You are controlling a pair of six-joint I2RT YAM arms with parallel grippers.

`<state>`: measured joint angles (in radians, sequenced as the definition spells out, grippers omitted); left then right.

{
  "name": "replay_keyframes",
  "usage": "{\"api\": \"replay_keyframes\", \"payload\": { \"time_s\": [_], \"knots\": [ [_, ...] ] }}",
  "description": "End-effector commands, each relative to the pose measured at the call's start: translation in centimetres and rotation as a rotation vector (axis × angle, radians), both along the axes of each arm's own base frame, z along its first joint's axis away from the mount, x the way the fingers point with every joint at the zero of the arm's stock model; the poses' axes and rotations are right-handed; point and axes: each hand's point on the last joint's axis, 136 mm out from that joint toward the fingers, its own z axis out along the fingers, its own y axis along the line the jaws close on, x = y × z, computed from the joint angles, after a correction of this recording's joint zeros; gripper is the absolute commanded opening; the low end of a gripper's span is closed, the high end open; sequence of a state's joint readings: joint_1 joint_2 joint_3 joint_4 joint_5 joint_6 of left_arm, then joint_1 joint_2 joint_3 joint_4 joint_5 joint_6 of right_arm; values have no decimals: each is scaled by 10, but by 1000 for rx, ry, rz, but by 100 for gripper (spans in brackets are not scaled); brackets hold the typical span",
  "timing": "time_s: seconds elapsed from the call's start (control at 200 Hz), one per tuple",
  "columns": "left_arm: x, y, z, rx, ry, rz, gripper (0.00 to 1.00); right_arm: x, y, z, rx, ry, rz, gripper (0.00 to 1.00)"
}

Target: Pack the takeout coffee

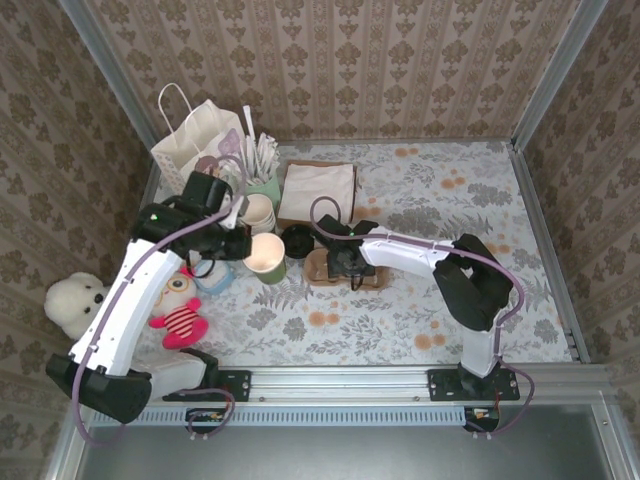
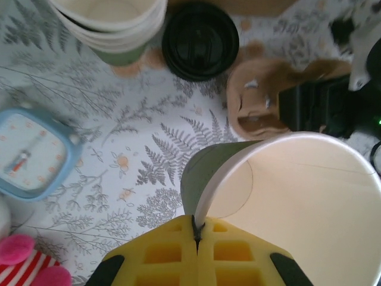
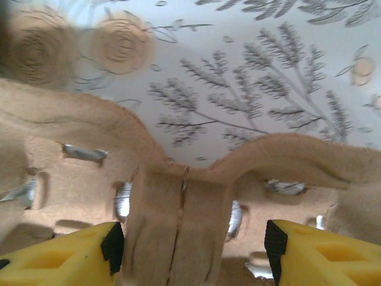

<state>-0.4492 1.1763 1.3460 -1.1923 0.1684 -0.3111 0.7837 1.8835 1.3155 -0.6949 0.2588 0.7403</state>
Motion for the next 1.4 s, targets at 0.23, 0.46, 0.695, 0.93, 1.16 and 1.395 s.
{"api": "replay_keyframes", "payload": {
  "time_s": [0.23,0.46,0.695,0.93,1.16,1.395],
  "knots": [
    [11,-21,-24,-81,-141,-3,0,24,-69,28,-157,-67,-51,75],
    [16,-35,-60,-61,-94,-24,0,40,-8,80,162,-157,-4,87],
    [14,-58,-89,30,-51,-118,2,62,31,93,384,-201,14,94],
    [11,-78,-109,117,-48,-228,14,77,24,96,397,-239,-38,100],
    [8,-88,-123,134,-37,-276,17,77,13,90,393,-220,-79,100],
    [5,-99,-111,76,-39,-299,21,75,21,86,421,-195,-54,100]
  ]
}}
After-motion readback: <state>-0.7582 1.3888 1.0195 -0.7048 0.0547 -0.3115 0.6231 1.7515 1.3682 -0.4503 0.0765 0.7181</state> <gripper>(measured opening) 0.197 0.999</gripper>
